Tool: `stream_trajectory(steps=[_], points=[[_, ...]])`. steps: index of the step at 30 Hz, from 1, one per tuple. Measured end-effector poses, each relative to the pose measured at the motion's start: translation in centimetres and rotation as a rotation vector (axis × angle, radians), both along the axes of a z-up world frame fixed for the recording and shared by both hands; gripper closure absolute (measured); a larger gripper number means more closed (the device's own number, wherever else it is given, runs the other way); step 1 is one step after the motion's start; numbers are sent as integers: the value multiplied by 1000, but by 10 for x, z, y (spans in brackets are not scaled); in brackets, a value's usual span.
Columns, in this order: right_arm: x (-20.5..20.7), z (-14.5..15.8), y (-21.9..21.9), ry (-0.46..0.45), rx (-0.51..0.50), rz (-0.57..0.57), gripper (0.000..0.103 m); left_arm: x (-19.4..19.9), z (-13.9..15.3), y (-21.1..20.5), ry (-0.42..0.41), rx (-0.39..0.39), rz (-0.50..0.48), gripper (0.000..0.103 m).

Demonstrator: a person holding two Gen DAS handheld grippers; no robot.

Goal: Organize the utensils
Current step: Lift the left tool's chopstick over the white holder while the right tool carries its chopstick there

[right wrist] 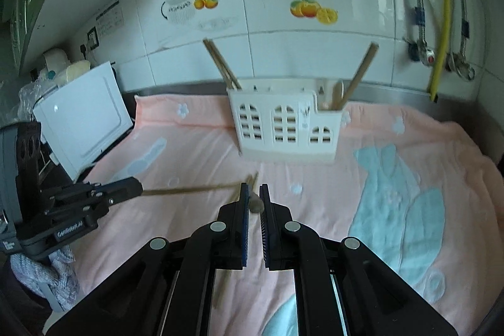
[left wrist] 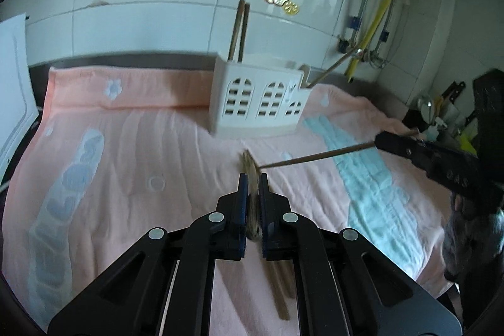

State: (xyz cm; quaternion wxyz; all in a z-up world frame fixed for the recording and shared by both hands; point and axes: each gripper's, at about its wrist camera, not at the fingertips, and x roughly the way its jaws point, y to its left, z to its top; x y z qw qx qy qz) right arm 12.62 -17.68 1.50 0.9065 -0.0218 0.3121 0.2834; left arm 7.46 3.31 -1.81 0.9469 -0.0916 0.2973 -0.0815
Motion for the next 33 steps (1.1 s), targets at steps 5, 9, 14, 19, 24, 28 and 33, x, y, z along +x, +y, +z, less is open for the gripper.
stream_trajectory(steps=[5, 9, 14, 19, 24, 28, 33], points=[[21, 33, -3, -6, 11, 18, 96, 15, 18, -2, -18, 25, -33, 98], [37, 60, -8, -23, 4, 20, 96, 28, 34, -5, -28, 25, -71, 98], [56, 95, -14, -74, -29, -3, 96, 42, 56, -12, -48, 47, -109, 98], [81, 128, -18, -107, -35, -26, 96, 50, 87, -17, -98, 67, -131, 98], [102, 150, -19, -137, -55, -64, 96, 60, 127, -24, -175, 90, -133, 98], [120, 158, -19, -140, -57, -92, 96, 74, 158, -30, -235, 112, -116, 98], [140, 156, -15, -128, -66, -107, 96, 93, 186, -28, -319, 151, -50, 98]])
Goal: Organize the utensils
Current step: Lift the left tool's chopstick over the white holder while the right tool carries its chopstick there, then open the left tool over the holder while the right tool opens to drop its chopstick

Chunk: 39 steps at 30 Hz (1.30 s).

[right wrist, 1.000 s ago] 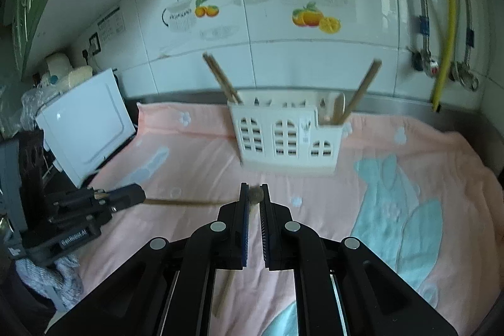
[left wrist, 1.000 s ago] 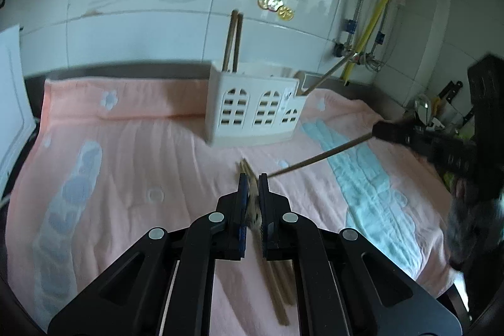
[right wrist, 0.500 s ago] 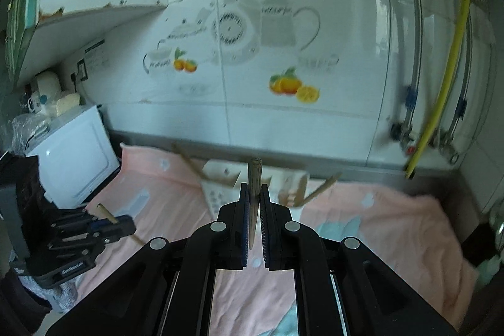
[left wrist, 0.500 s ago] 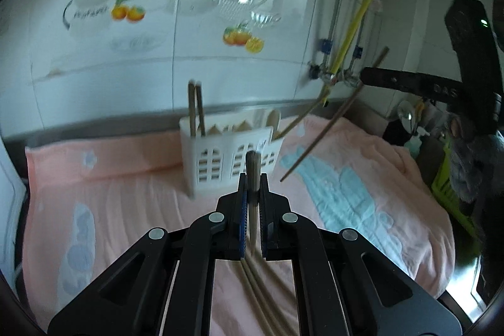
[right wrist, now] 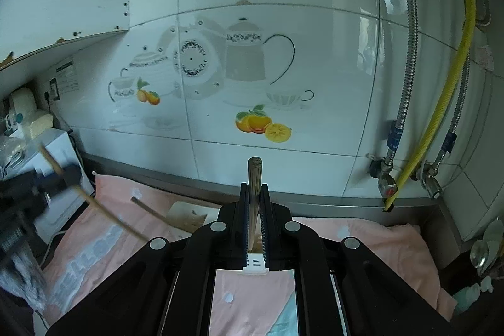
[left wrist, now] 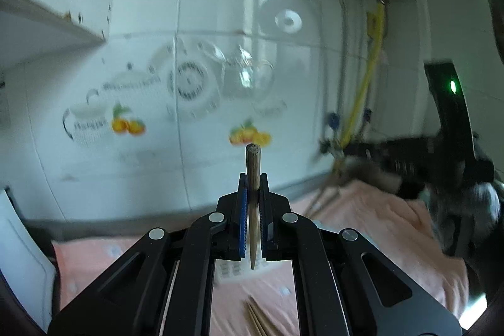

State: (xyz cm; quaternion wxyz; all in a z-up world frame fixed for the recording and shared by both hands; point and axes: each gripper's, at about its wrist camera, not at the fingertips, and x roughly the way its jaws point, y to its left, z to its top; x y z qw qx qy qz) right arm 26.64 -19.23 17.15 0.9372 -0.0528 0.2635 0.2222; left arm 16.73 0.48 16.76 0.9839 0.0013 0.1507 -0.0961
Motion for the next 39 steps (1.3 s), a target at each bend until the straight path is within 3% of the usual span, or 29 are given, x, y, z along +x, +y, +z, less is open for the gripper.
stream_trajectory(steps=[6, 19, 28, 30, 32, 36, 39], points=[[19, -11, 4, 28, -22, -11, 96, 28, 9, 4, -48, 13, 71, 98], [38, -34, 19, 92, -75, 11, 96, 84, -42, 29, 148, -72, 97, 98], [46, -49, 20, 124, -72, -2, 96, 85, -54, 34, 178, -68, 87, 95], [44, -48, 20, 115, -72, -7, 95, 82, -53, 35, 171, -73, 87, 92], [40, -44, 19, 97, -71, -13, 89, 79, -51, 36, 162, -69, 93, 81], [25, -38, 15, 60, -68, -16, 85, 63, -48, 39, 140, -64, 99, 79], [7, -36, 12, 34, -57, -7, 80, 44, -47, 44, 124, -67, 110, 68]])
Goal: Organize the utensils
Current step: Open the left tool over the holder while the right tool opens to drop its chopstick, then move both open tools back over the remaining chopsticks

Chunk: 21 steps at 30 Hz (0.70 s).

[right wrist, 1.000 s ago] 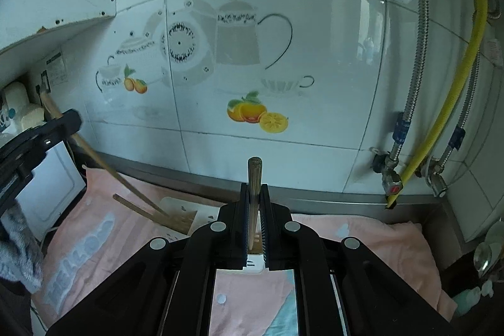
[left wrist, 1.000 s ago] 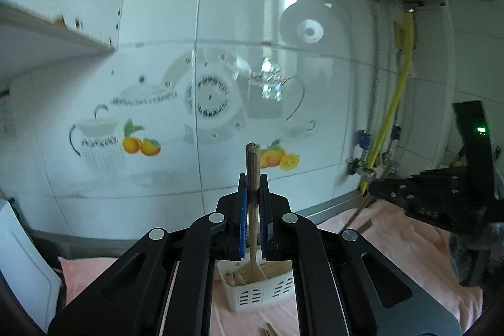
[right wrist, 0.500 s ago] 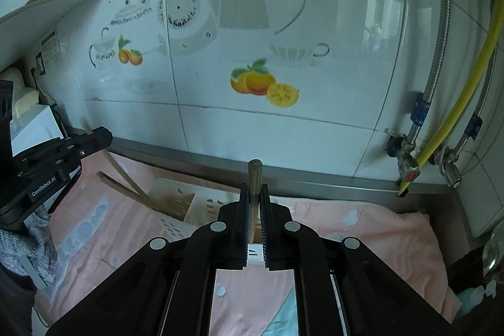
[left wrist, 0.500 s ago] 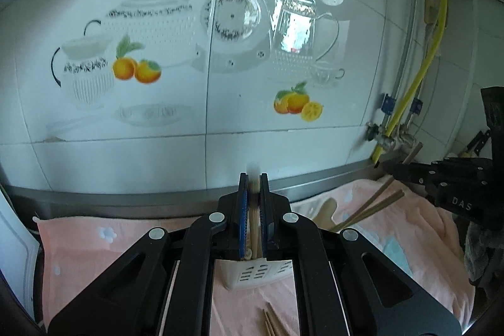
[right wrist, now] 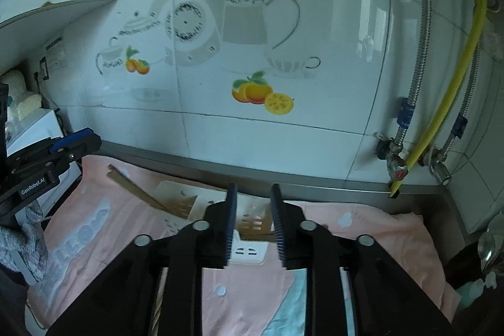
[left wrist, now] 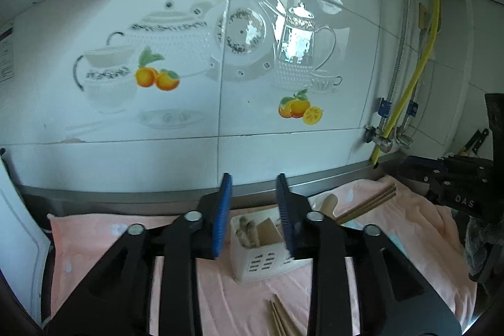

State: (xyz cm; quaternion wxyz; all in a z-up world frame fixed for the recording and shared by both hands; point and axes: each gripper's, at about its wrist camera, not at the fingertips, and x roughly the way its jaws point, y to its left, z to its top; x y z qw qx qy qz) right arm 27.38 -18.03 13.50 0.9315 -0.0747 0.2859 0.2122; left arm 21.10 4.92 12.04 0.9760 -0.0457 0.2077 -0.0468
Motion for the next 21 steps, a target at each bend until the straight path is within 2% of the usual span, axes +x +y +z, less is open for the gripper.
stream_trajectory(steps=[3, 8, 16, 21], points=[[-23, -5, -2, -7, 19, 23, 80, -21, -2, 5, -10, 3, 9, 65], [-66, -32, 1, 5, 27, 67, 79, -59, -18, 15, 2, 0, 27, 56], [-122, -109, 12, 112, 33, 122, 79, -106, -60, 34, 55, -21, 75, 47], [-153, -158, 21, 166, 12, 129, 79, -128, -92, 40, 94, -25, 110, 46]])
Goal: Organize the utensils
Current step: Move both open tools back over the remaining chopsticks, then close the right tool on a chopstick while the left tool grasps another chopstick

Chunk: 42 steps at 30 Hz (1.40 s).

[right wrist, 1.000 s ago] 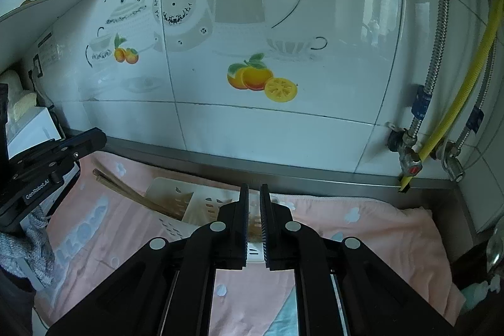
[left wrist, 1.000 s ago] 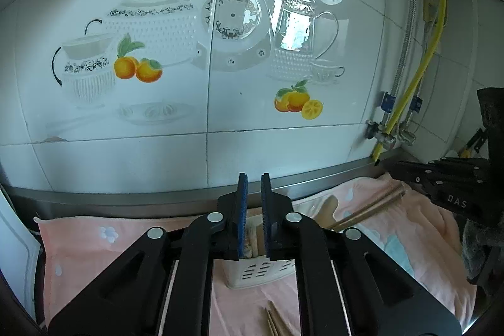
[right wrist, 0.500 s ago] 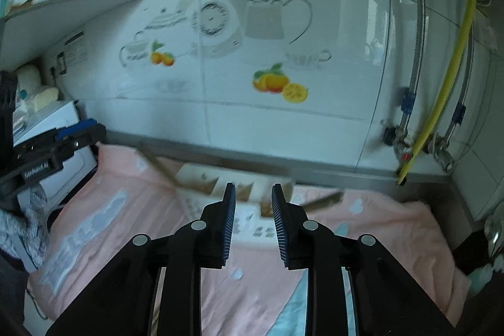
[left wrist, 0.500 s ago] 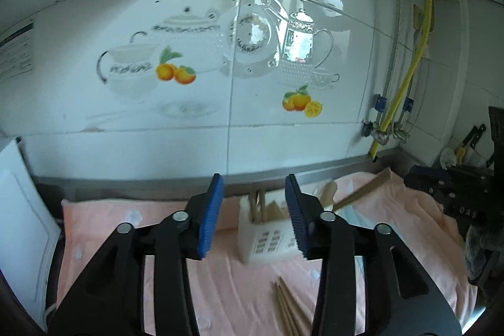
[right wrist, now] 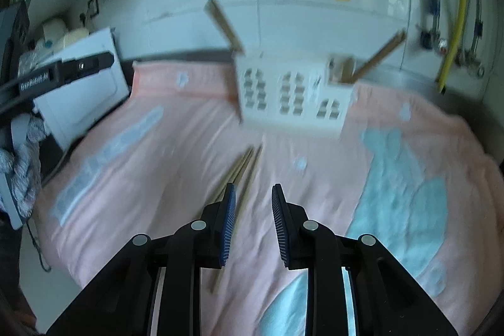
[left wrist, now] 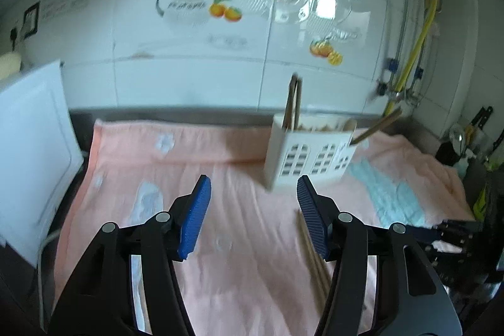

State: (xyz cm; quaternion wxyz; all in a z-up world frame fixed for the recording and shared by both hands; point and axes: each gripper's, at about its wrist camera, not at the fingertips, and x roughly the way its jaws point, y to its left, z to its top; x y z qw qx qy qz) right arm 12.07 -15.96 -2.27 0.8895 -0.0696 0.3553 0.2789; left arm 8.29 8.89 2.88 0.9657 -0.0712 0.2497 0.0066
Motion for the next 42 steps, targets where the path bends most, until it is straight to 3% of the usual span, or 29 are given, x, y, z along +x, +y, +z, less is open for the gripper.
stream_trajectory(steps=[10, 21, 28, 37, 42], points=[[-20, -58, 14, 107, 28, -19, 79, -31, -45, 5, 65, -27, 41, 46], [-11, -86, 26, 171, 6, -53, 83, -50, -76, -4, 133, -60, 14, 46], [-11, -90, 31, 154, -44, -72, 93, -53, -98, -22, 195, -63, -37, 46], [-12, -87, 25, 121, -51, -93, 96, -52, -121, -62, 254, -59, -139, 48], [-14, -76, 12, 105, -18, -104, 96, -45, -131, -80, 284, -77, -190, 62]])
